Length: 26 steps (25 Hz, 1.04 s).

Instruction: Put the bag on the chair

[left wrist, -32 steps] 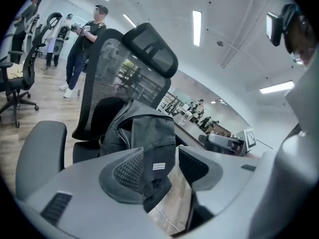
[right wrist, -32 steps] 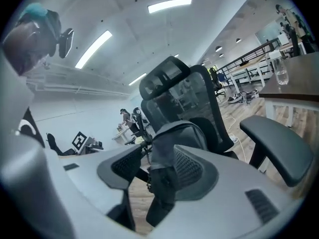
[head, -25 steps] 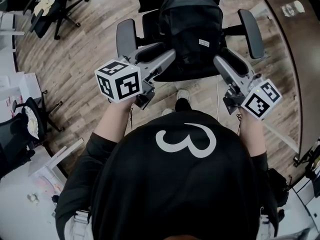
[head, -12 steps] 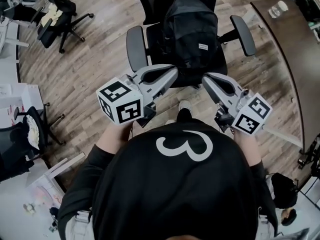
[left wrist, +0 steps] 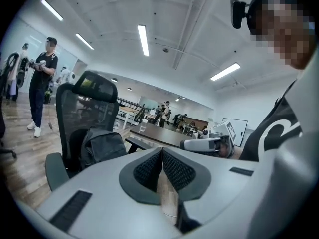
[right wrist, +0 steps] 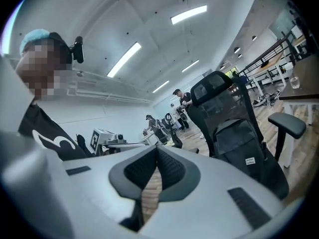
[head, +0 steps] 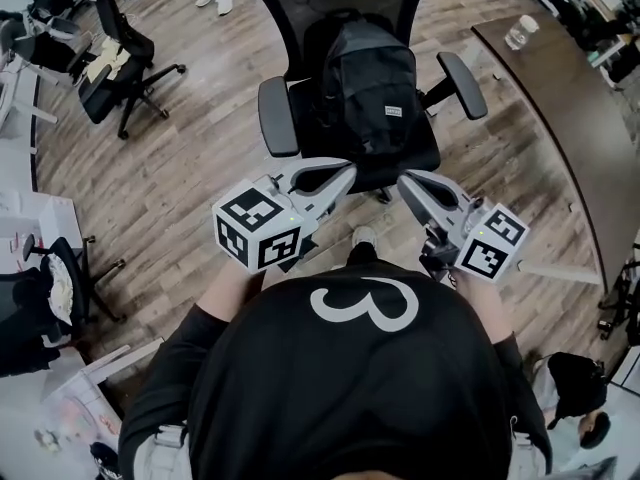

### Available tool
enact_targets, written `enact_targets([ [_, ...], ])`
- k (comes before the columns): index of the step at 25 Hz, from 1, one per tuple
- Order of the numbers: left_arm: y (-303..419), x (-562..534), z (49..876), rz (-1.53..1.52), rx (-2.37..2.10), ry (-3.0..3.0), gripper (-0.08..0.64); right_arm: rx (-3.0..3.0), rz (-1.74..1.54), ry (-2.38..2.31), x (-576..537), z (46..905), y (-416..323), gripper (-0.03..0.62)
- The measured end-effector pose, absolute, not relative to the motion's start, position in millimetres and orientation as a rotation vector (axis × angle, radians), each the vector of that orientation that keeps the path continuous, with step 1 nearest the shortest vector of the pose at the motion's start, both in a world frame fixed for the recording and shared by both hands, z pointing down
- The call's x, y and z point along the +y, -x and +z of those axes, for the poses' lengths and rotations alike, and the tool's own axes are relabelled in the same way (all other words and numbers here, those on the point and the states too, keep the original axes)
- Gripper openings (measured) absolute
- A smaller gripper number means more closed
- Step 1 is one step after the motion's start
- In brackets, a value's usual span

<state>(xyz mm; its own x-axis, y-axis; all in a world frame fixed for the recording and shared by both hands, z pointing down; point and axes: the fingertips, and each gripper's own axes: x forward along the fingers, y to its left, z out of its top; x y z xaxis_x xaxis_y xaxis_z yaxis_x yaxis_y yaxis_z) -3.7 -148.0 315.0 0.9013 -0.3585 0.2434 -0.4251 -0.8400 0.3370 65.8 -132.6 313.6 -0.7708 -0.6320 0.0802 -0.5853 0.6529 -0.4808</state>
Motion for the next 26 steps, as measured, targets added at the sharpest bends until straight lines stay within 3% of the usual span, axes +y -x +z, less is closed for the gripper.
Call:
enact_targets([
  [26, 28, -96, 274, 0.153, -0.581, -2.729, 0.018, 2.799, -0.636, 1.007, -82, 278, -39, 0.025],
])
